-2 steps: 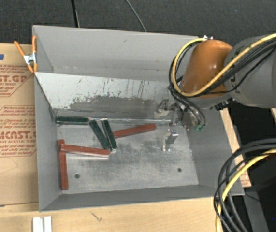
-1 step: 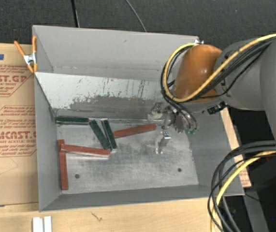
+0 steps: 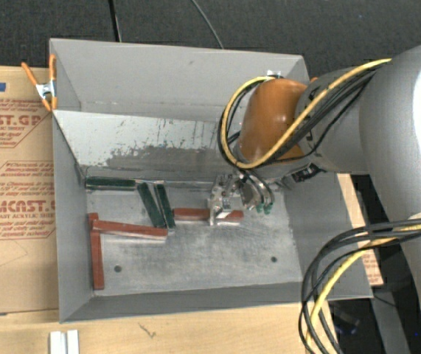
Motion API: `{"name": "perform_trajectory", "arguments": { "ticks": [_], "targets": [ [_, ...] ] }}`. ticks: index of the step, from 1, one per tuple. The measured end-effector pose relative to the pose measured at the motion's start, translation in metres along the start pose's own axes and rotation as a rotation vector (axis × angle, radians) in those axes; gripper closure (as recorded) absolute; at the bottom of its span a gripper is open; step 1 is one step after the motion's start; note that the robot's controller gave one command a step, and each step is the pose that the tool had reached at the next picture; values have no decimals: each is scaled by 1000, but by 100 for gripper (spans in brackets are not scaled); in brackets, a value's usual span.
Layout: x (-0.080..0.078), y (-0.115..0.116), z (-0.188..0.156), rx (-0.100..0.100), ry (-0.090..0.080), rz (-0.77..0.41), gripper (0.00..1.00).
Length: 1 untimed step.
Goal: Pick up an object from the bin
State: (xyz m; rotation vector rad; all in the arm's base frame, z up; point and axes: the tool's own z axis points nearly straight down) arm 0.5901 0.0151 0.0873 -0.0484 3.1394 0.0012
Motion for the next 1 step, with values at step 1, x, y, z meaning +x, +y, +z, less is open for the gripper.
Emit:
{"name": "perform_trajectory", "arguments": {
  "ticks": [1],
  "targets": [
    [0, 0, 0, 0, 0, 0, 100]
  ]
}}
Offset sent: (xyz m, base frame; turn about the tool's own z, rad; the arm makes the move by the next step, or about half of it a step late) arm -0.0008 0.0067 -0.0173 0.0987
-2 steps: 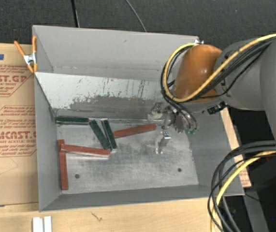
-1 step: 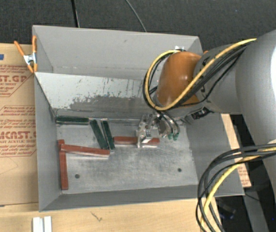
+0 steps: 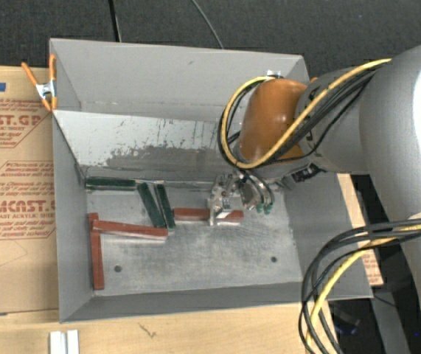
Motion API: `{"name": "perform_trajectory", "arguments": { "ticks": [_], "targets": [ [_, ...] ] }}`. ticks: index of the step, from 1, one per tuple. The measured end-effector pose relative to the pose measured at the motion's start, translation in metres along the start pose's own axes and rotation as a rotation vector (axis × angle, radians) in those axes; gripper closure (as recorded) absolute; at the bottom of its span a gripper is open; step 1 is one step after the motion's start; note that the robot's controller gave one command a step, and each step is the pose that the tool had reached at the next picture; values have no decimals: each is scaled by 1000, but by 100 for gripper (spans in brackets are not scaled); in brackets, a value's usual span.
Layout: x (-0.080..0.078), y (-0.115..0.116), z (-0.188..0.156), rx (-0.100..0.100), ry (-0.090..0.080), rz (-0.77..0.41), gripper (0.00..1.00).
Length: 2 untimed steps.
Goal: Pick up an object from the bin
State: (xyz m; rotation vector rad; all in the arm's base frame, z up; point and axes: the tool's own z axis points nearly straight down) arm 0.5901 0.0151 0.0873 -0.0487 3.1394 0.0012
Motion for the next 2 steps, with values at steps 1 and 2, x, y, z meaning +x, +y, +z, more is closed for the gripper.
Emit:
{"name": "perform_trajectory", "arguments": {
  "ticks": [1, 2],
  "targets": [
    [-1, 2, 4, 0, 0, 39, 100],
    [9, 3, -125, 1, -1, 12, 100]
  ]
}}
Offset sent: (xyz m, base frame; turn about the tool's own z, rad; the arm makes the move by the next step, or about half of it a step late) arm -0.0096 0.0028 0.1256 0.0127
